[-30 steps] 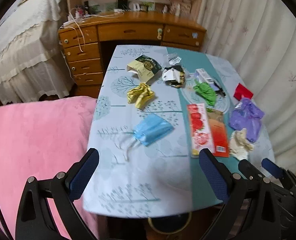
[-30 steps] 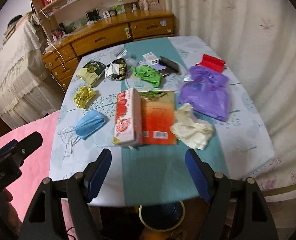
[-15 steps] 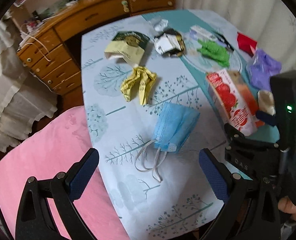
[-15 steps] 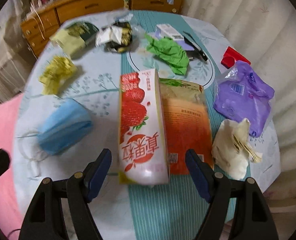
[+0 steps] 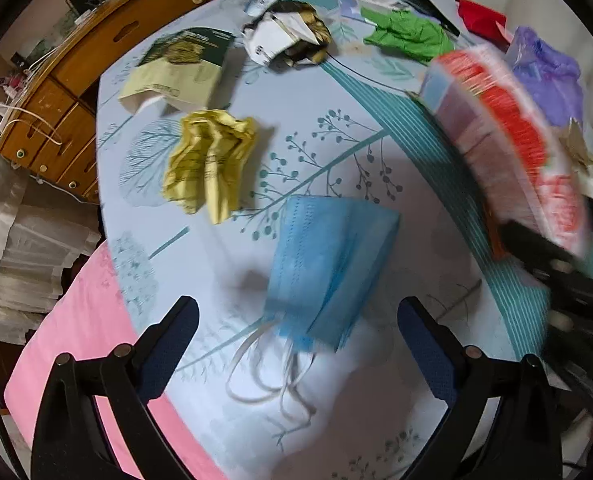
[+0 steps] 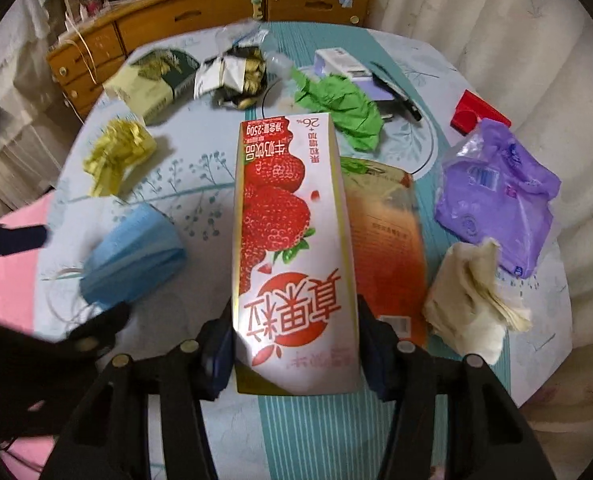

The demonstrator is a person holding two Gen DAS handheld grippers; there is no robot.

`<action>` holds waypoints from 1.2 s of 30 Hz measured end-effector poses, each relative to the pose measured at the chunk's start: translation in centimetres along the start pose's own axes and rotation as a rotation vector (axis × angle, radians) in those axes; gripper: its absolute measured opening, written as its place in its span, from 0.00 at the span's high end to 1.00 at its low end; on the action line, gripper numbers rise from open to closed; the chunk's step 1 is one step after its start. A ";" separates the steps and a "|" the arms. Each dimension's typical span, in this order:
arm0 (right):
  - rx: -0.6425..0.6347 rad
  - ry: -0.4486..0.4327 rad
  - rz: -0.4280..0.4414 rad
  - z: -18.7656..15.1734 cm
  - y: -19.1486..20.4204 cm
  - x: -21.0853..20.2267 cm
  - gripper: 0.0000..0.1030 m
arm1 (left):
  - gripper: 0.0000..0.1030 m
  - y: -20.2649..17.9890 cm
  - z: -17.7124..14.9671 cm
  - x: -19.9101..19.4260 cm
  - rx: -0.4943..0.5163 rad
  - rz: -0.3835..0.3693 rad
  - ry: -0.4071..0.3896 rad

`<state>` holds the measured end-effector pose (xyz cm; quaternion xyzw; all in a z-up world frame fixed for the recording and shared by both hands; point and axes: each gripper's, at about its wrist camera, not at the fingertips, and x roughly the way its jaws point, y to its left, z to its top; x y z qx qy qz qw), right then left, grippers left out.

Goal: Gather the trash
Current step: 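Grasp the blue face mask with the left tool while the right tool grasps the strawberry juice carton, then carry mask and carton over the bin and open both tools to drop them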

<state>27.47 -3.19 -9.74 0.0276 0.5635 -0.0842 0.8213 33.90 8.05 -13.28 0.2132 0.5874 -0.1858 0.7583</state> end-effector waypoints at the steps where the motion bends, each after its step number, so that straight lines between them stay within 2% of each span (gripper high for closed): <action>1: 0.012 0.000 0.017 -0.1 -0.4 -0.5 0.49 | 0.12 -0.2 0.2 0.4 0.002 -0.006 0.009; 4: 0.033 -0.002 0.046 -0.6 -1.2 -1.4 0.49 | 0.15 -0.7 0.6 1.3 0.001 -0.032 0.040; 7: 0.039 -0.009 0.077 -1.0 -1.8 -2.4 0.49 | 0.28 -1.0 0.8 2.1 0.003 -0.040 0.068; 10: 0.036 -0.016 0.094 -1.6 -2.6 -3.3 0.49 | 0.51 -0.7 1.0 2.0 -0.025 -0.119 0.081; 11: 0.037 -0.017 0.105 -1.7 -2.8 -3.4 0.49 | 0.67 -0.6 1.0 1.9 -0.031 -0.112 0.077; 12: 0.039 -0.016 0.117 -1.8 -3.0 -3.6 0.49 | 0.77 -0.5 1.0 1.8 -0.034 -0.116 0.075; 13: 0.041 -0.016 0.128 -2.0 -3.3 -3.9 0.49 | 0.92 -0.2 1.1 1.7 -0.037 -0.129 0.080; 16: 0.028 -0.024 0.122 -2.3 -3.7 -4.7 0.49 | 0.92 0.6 0.8 1.1 -0.082 -0.181 0.094; 23: -0.018 -0.062 0.137 -2.9 -5.4 -7.4 0.49 | 0.93 0.4 -1.5 -3.2 -0.161 -0.210 0.015; 29: -0.077 -0.084 0.187 -4.3 -7.4 -9.2 0.49 | 0.93 -2.6 -4.6 -8.0 -0.243 -0.205 -0.053; 32: -0.145 -0.089 0.220 -5.7 -8.7 -9.8 0.49 | 0.93 -4.6 -6.0 -9.8 -0.282 -0.188 -0.094; 36: -0.249 -0.063 0.262 -8.4 -10.2 -9.9 0.49 | 0.93 -8.2 -9.3 -12.3 -0.376 -0.156 -0.147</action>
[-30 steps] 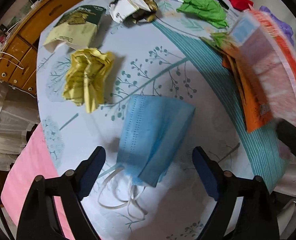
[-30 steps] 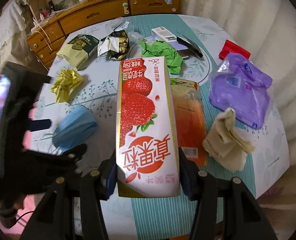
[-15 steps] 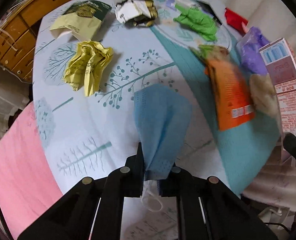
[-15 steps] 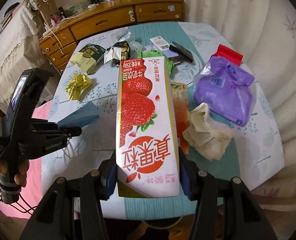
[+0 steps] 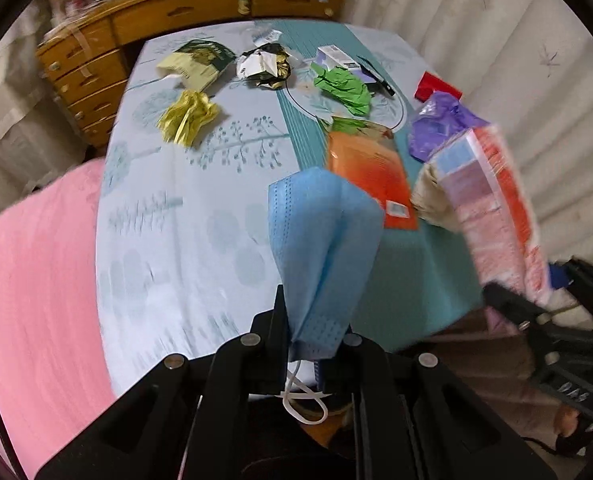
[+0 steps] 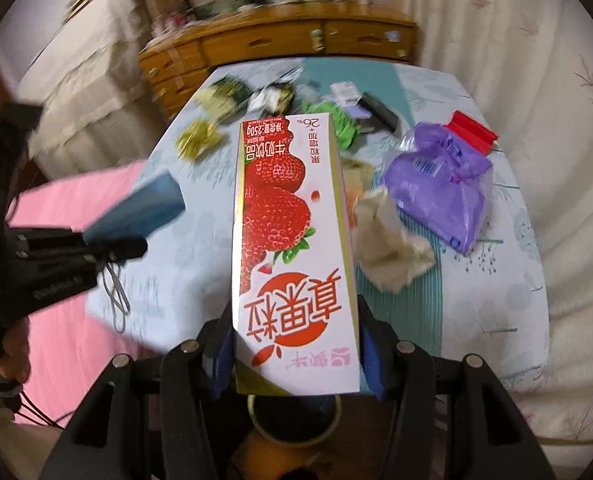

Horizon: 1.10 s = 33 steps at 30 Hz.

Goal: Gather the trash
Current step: 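Carry mask and carton over the bin and open both tools to drop them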

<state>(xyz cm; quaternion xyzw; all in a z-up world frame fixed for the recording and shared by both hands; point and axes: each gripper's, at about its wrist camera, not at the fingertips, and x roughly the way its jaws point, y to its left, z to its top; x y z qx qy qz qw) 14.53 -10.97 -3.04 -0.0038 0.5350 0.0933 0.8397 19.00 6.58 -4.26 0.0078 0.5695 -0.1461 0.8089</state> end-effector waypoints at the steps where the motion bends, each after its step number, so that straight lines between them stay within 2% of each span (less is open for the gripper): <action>1: -0.018 0.006 0.018 -1.1 -0.4 -0.2 0.49 | 0.93 -0.7 -1.1 -0.3 -0.024 0.002 -0.009; 5: -0.051 0.034 0.089 -5.4 -1.8 -0.6 0.49 | 0.93 -3.7 -6.8 -1.0 -0.122 0.016 -0.035; 7: -0.072 0.077 0.130 -8.2 -2.1 -0.2 0.49 | 0.93 -5.0 -9.5 -0.9 -0.157 0.035 -0.032; 10: -0.095 0.155 0.150 -11.6 -1.8 0.8 0.49 | 0.93 -6.5 -13.5 -0.7 -0.183 0.057 0.039; 13: -0.083 0.218 0.179 -14.6 -1.5 2.0 0.49 | 0.93 -6.8 -16.3 -0.5 -0.183 0.078 0.071; 17: 0.009 0.317 0.192 -18.7 -1.7 5.1 0.49 | 0.93 -7.0 -19.0 1.6 -0.183 0.095 0.133; 20: 0.088 0.392 0.186 -21.9 -2.3 7.6 0.49 | 0.93 -7.1 -20.9 4.8 -0.180 0.093 0.183; 25: 0.152 0.467 0.153 -26.6 -2.3 13.7 0.49 | 0.93 -7.0 -24.2 12.6 -0.124 0.095 0.262; 33: 0.244 0.514 0.087 -33.4 -2.9 29.3 0.49 | 0.93 -5.1 -29.5 28.5 -0.100 0.083 0.331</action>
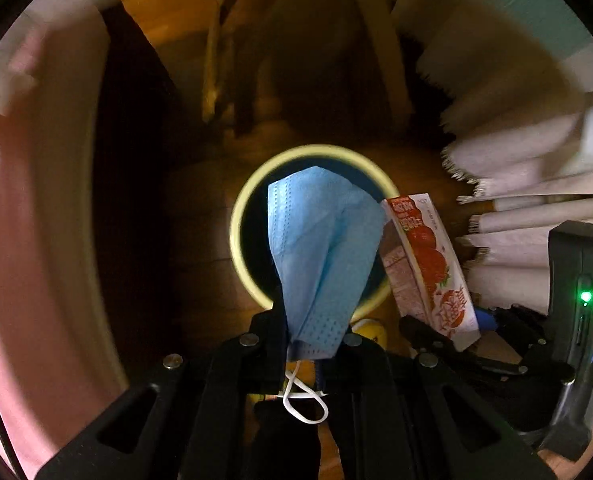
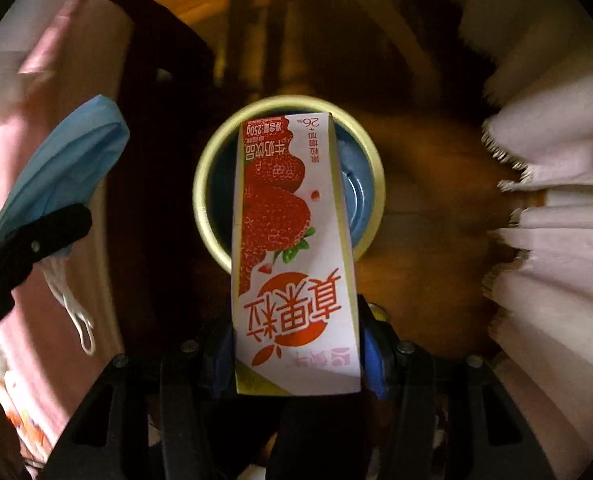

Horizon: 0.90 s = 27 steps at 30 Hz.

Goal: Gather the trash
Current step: 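Carry mask and carton over the bin and open both tools to drop them, then raise both tools back toward the table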

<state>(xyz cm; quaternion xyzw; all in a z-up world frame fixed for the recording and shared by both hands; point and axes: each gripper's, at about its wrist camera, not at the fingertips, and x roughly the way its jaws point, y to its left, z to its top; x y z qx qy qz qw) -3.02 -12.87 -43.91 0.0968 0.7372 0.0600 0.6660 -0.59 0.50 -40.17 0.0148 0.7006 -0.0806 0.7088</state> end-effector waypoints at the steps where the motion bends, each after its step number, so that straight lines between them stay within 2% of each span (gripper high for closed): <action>1: 0.022 -0.001 0.003 0.4 -0.5 1.8 0.49 | 0.93 0.1 0.1 2.2 0.000 -0.001 0.006; 4: 0.066 -0.010 0.032 2.1 -1.8 5.6 0.48 | 0.92 0.1 0.8 6.6 0.005 0.004 0.019; 7: 0.096 -0.020 0.055 3.4 -2.7 8.4 0.48 | 0.85 0.7 1.7 10.0 -0.004 -0.009 0.023; 9: 0.118 -0.045 0.055 4.0 -3.1 9.5 0.47 | 0.73 1.5 2.6 11.0 -0.006 -0.013 0.021; 10: 0.118 -0.055 0.054 4.3 -3.3 9.8 0.47 | 0.59 1.7 2.9 11.5 -0.004 -0.015 0.021; 11: 0.114 -0.082 0.046 4.4 -3.3 9.9 0.41 | 0.41 1.9 3.1 11.8 -0.003 -0.014 0.017; 13: 0.105 -0.130 0.049 4.6 -3.1 9.3 0.29 | 0.25 2.3 3.6 12.1 -0.003 -0.015 -0.005; 14: 0.101 -0.156 0.058 4.7 -3.2 8.9 0.25 | 0.25 2.4 3.7 11.9 -0.004 -0.020 -0.020; 16: 0.090 -0.191 0.060 5.0 -3.0 8.1 0.24 | 0.25 2.7 4.0 11.6 -0.003 -0.015 -0.039; 21: 0.084 -0.201 0.036 4.8 -2.6 6.7 0.24 | 0.25 3.0 3.9 9.5 0.001 0.045 -0.079; 24: 0.092 -0.220 0.032 3.9 -2.4 4.8 0.24 | 0.25 3.3 3.6 7.6 -0.004 0.066 -0.071; 27: 0.084 -0.258 0.007 2.6 -1.9 1.9 0.24 | 0.25 3.7 2.9 4.9 -0.013 0.056 -0.051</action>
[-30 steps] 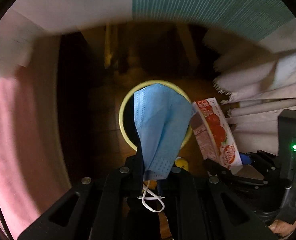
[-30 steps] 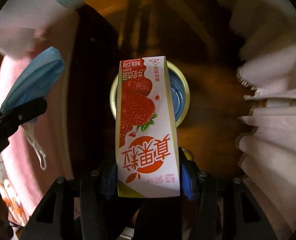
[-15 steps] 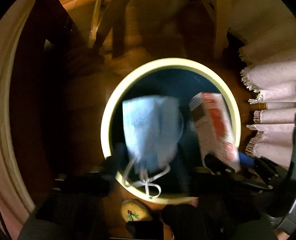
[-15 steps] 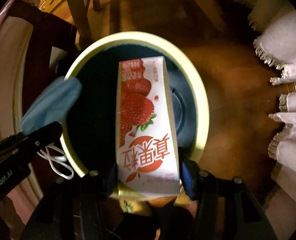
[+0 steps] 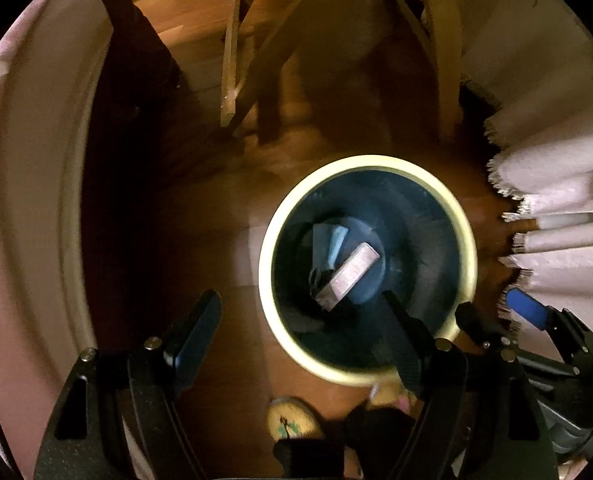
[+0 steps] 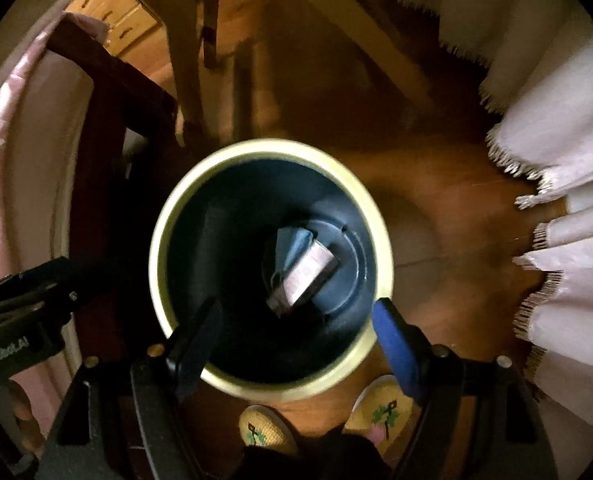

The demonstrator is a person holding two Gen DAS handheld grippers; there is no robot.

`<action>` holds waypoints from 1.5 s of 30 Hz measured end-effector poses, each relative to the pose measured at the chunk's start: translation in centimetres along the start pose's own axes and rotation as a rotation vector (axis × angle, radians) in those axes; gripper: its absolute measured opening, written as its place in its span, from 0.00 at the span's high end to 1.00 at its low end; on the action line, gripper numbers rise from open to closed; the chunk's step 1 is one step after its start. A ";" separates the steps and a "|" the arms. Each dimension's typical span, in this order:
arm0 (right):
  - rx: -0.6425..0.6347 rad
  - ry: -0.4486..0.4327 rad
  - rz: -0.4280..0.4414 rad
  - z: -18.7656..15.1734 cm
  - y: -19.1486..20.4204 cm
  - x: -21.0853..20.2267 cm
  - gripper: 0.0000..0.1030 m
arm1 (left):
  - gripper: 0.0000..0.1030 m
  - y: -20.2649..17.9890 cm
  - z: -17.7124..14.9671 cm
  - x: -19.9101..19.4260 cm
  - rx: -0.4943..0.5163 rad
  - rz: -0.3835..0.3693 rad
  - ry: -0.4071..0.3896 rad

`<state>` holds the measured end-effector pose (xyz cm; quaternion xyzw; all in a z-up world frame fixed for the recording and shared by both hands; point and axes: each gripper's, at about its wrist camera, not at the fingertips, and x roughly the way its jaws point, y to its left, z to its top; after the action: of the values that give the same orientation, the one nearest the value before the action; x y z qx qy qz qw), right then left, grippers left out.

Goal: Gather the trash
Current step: 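Raise both tools back toward the table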

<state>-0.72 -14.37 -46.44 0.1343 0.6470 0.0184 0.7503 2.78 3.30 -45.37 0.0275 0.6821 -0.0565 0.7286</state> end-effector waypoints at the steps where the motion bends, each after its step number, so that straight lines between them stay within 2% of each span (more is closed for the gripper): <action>1: -0.007 -0.008 -0.009 -0.1 0.1 -1.0 0.24 | 0.25 0.1 -0.2 -1.0 -0.006 0.000 0.004; 4: -0.020 -0.024 -0.022 -0.7 1.1 -5.6 0.24 | 0.25 0.5 -0.9 -4.9 -0.014 -0.002 0.005; 10: -0.025 -0.049 -0.003 -1.0 3.6 -15.6 0.24 | 0.25 0.5 -2.1 -15.8 0.024 -0.038 -0.060; 18: -0.053 -0.151 -0.024 -0.4 7.4 -29.4 0.24 | 0.25 0.5 -2.5 -31.4 0.056 -0.075 -0.199; 24: -0.047 -0.218 -0.017 0.1 9.4 -36.6 0.24 | 0.25 1.1 -2.2 -40.3 0.077 -0.101 -0.327; 27: -0.049 -0.266 -0.031 0.3 10.2 -39.7 0.24 | 0.25 1.4 -2.1 -43.8 0.105 -0.089 -0.398; 33: -0.041 -0.370 -0.050 1.1 11.2 -44.3 0.24 | 0.25 1.8 -1.6 -48.5 0.135 -0.096 -0.495; 37: -0.055 -0.444 -0.060 2.3 11.7 -47.0 0.24 | 0.25 1.2 -0.8 -50.3 0.175 -0.088 -0.551; 42: -0.070 -0.485 -0.088 4.6 11.2 -48.2 0.24 | 0.25 -0.4 1.4 -52.2 0.199 -0.123 -0.598; 45: -0.076 -0.507 -0.089 6.7 10.1 -48.1 0.24 | 0.25 -1.6 3.2 -52.1 0.193 -0.103 -0.586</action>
<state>-0.49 -15.48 3.17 0.0776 0.4424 -0.0247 0.8931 2.43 3.71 6.89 0.0445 0.4350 -0.1632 0.8844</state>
